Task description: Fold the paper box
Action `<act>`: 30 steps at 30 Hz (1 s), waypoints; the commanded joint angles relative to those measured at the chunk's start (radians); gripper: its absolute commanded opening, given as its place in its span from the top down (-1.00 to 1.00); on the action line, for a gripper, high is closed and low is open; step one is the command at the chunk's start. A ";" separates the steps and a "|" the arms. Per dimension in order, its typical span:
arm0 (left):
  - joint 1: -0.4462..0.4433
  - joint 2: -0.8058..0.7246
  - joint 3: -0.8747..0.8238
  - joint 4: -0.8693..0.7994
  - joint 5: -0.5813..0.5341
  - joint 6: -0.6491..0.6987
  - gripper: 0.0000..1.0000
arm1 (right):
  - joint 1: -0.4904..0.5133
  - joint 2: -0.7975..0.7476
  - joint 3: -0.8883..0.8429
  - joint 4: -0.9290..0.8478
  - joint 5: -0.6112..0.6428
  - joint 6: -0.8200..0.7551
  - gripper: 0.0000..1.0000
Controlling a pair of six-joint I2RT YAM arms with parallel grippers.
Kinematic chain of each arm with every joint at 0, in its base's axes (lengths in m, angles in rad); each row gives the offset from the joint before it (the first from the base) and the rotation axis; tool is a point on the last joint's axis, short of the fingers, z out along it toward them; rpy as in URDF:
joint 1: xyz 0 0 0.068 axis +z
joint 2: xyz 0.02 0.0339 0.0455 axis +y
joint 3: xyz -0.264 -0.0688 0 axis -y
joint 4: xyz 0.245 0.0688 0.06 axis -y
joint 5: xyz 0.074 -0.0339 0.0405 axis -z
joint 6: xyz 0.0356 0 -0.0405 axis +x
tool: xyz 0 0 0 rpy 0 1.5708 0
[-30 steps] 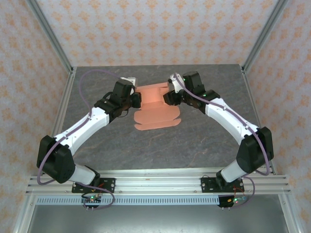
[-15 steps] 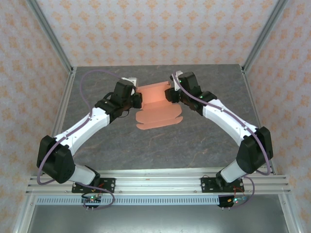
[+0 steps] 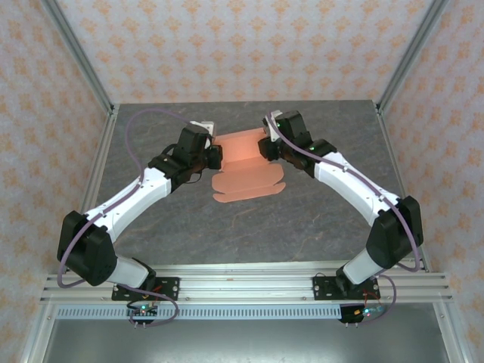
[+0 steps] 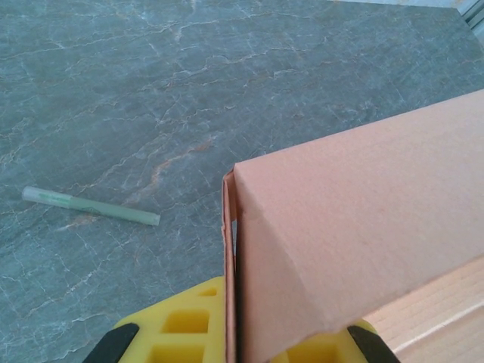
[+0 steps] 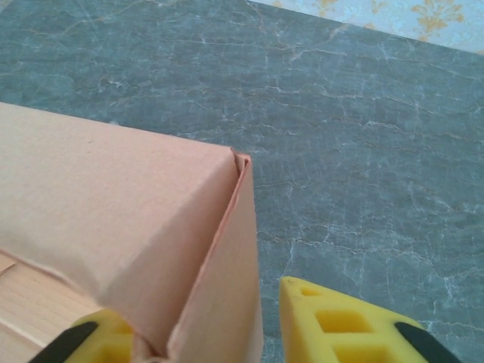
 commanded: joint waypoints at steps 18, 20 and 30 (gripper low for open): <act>-0.005 -0.033 0.005 0.007 -0.022 -0.011 1.00 | 0.089 0.071 0.081 -0.117 0.613 0.154 0.59; -0.005 -0.032 0.005 0.007 -0.028 -0.013 1.00 | 0.089 0.073 0.080 -0.116 0.613 0.152 0.58; -0.004 -0.027 0.000 0.006 -0.048 -0.013 1.00 | 0.084 0.024 0.052 -0.100 0.330 0.130 0.15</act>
